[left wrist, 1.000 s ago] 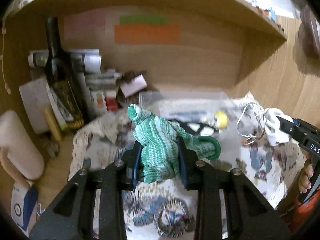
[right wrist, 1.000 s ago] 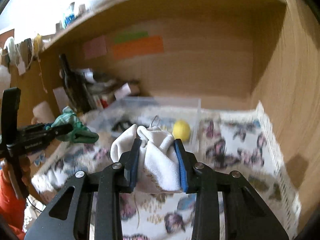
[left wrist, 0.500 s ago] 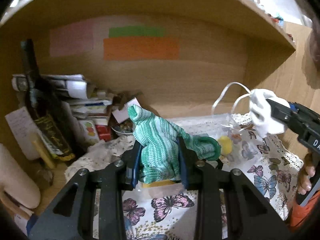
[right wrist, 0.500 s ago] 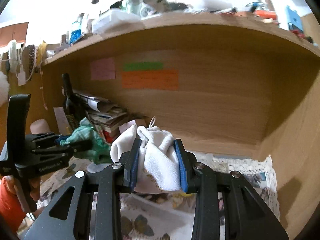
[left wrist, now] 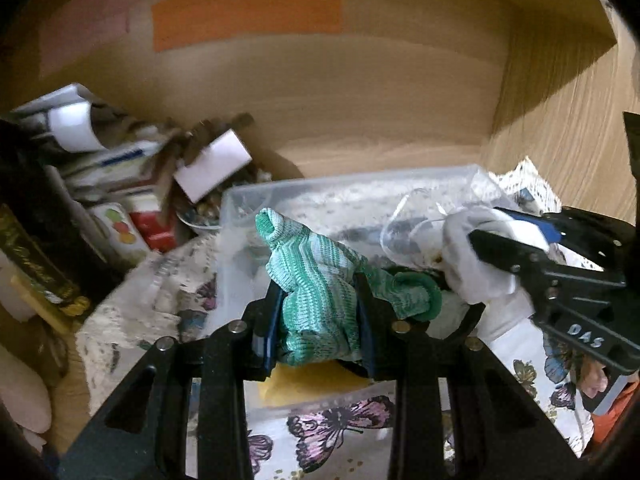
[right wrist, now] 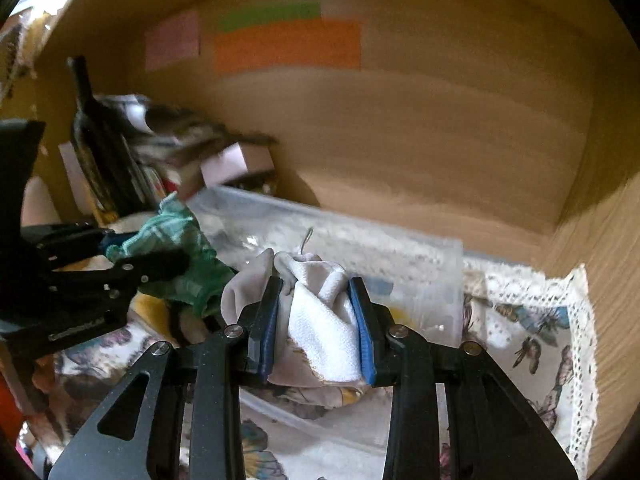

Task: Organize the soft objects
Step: 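Place the green sock and white sock into the clear box and release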

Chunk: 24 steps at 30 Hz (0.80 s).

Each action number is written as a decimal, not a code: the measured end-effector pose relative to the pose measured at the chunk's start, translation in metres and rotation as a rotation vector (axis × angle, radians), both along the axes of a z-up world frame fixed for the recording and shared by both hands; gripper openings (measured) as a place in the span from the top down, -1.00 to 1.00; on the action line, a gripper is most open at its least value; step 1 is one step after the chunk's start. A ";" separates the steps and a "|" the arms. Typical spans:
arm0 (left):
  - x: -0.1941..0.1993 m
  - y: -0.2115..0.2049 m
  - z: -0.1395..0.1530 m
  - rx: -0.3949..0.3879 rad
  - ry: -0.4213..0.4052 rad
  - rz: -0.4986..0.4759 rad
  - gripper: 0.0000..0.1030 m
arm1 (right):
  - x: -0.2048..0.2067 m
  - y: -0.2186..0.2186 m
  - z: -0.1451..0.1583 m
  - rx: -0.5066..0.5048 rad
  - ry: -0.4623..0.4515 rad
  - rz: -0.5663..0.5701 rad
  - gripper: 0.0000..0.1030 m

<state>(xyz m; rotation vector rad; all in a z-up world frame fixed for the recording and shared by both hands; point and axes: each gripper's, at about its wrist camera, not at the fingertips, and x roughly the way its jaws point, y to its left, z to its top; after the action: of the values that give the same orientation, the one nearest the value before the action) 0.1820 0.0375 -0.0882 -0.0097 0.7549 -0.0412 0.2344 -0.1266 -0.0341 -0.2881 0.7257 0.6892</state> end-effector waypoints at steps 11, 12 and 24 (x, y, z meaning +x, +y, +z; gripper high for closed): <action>-0.009 -0.007 0.003 0.010 0.002 0.000 -0.06 | 0.015 0.009 -0.031 -0.107 0.078 -0.005 0.13; -0.012 -0.007 0.006 0.009 -0.008 0.001 -0.12 | 0.013 0.009 -0.030 -0.106 0.072 -0.007 0.08; -0.078 -0.006 0.061 0.055 -0.182 0.028 -0.97 | -0.022 -0.011 0.037 -0.007 -0.099 -0.017 -0.47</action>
<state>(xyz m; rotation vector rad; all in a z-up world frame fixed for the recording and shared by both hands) 0.1037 0.0318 -0.0276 0.0350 0.5734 0.0053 0.2126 -0.1378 0.0030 -0.3198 0.6360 0.6518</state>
